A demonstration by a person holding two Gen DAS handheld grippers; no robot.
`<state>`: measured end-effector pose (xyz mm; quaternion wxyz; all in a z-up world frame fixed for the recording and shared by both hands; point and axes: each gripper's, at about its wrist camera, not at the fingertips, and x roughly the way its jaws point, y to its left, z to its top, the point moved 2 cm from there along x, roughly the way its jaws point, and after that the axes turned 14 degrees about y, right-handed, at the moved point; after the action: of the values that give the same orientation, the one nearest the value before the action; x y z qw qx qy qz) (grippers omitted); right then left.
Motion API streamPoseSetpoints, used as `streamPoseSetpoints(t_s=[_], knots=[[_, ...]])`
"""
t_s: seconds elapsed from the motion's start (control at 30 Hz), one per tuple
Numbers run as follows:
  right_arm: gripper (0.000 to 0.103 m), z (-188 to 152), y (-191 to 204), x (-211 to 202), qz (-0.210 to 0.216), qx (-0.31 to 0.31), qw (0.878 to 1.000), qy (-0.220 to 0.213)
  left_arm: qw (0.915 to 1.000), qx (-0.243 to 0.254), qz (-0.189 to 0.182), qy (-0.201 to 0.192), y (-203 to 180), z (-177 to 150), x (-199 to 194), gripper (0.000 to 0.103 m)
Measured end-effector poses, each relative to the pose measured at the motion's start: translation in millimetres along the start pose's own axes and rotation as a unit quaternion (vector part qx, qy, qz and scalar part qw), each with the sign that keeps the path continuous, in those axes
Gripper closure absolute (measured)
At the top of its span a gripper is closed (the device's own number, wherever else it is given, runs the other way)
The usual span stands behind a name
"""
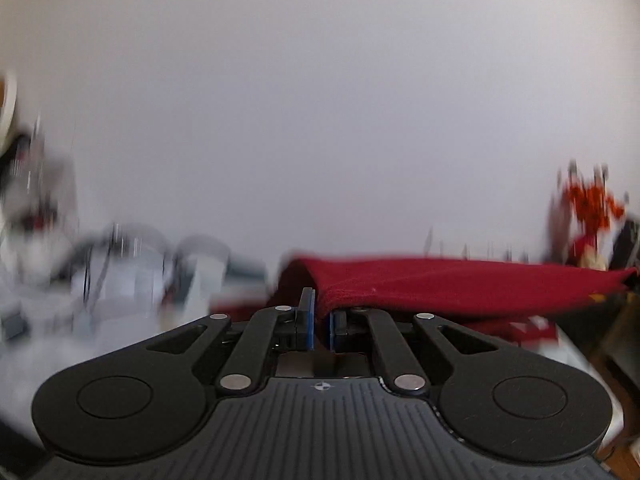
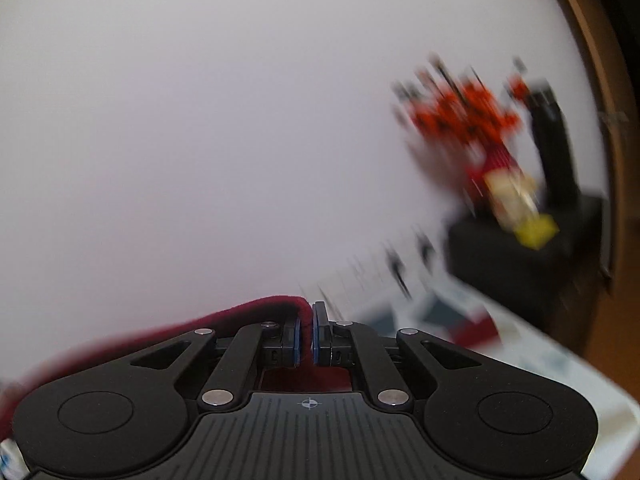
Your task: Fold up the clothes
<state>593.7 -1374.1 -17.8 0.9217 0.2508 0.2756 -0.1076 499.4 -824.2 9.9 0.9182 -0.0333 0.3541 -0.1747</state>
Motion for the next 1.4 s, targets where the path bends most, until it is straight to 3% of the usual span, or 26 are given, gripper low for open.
streamPoseSetpoints(t_s=[0.2, 0.37, 0.53, 0.63, 0.8, 0.93, 1.17, 1.4], knots=[[0.098, -102, -61, 1, -0.058, 0.046, 0.992, 0.102, 0.9919, -0.012, -0.006, 0.126, 6, -107, 9, 0.096], [0.098, -143, -76, -1, -0.085, 0.067, 0.985, 0.137, 0.9894, -0.025, -0.014, 0.143, 9, -117, 3, 0.096], [0.098, -137, -64, -21, -0.079, 0.062, 0.990, 0.099, 0.9926, -0.009, -0.012, 0.121, 2, -104, -11, 0.096], [0.098, -129, -59, -38, -0.082, 0.042, 0.992, 0.085, 0.9910, -0.018, -0.013, 0.132, 8, -109, -9, 0.096], [0.098, -146, -73, -46, -0.093, 0.064, 0.986, 0.123, 0.9838, -0.036, -0.021, 0.174, 17, -131, 5, 0.096], [0.098, -157, -84, -37, -0.103, 0.088, 0.979, 0.150, 0.9830, -0.034, -0.030, 0.178, 18, -129, 15, 0.096], [0.098, -131, -58, 1, -0.103, 0.020, 0.983, 0.154, 0.9867, -0.038, -0.012, 0.158, 20, -96, 56, 0.096], [0.098, -108, -43, 95, -0.113, -0.029, 0.975, 0.188, 0.9849, -0.052, 0.036, 0.161, 21, -64, 131, 0.096]])
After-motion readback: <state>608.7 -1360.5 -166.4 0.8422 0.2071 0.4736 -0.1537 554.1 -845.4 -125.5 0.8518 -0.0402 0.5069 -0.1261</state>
